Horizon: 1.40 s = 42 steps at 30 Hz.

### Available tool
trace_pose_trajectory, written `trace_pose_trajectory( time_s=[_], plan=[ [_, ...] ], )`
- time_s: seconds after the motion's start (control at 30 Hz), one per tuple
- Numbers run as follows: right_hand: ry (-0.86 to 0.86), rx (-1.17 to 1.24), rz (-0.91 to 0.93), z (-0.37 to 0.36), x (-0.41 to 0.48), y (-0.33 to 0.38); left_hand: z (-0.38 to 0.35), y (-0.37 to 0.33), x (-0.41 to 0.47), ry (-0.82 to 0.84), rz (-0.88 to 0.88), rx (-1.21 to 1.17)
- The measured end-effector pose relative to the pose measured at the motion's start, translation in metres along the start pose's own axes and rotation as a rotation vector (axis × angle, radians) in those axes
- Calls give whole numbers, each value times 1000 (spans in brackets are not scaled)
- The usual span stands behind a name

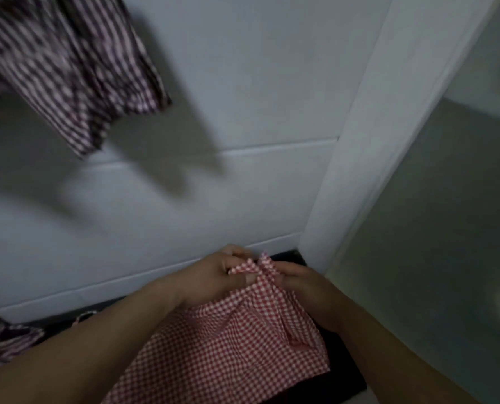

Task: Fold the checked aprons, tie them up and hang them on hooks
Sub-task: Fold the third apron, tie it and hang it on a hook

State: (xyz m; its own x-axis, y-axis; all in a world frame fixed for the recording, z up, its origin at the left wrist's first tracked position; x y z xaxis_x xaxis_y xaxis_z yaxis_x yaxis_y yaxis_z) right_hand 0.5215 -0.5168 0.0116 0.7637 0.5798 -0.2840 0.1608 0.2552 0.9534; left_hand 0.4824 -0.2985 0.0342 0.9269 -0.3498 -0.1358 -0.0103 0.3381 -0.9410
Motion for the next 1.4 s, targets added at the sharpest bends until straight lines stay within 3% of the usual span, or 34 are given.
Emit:
trace_pose_trajectory(
  time_s=[0.1, 0.3, 0.47, 0.6, 0.93, 1.07, 1.27, 1.4],
  plan=[
    [98, -136, 113, -14, -18, 66, 25, -59, -26, -9, 0, -17],
    [81, -148, 166, -35, -49, 130, 38, -110, -68, 62, 15, -277],
    [100, -168, 171, -55, -66, 143, 44, -118, -98, -68, -32, -355],
    [78, -287, 237, -75, -91, 159, 36, -126, -132, -53, -18, -322],
    [4, -69, 472, -108, -172, 245, -8, -213, -209, -308, -231, -431],
    [8, -101, 553, -100, -222, 251, -46, -244, -221, -361, -295, -464],
    [30, -234, 561, -81, -283, 254, -84, -286, -252, -398, -331, -527],
    [214, -446, 463, -83, -311, 260, -80, -318, -282, -495, -379, -564]
  ],
)
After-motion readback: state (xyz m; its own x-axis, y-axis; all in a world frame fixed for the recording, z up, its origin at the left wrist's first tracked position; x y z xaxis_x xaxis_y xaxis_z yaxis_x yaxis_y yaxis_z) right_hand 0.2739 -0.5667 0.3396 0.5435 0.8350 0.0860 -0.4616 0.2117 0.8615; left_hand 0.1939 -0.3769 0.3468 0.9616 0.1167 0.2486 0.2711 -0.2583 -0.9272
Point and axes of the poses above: each hand's wrist, its own x-axis towards the middle knuckle, its own z-axis out of the back of the hand, y = z × x, the point moved 3 cm from there along x, towards the middle knuckle, and after that the axes turned 8 degrees about -x, right-handed, at the moved point
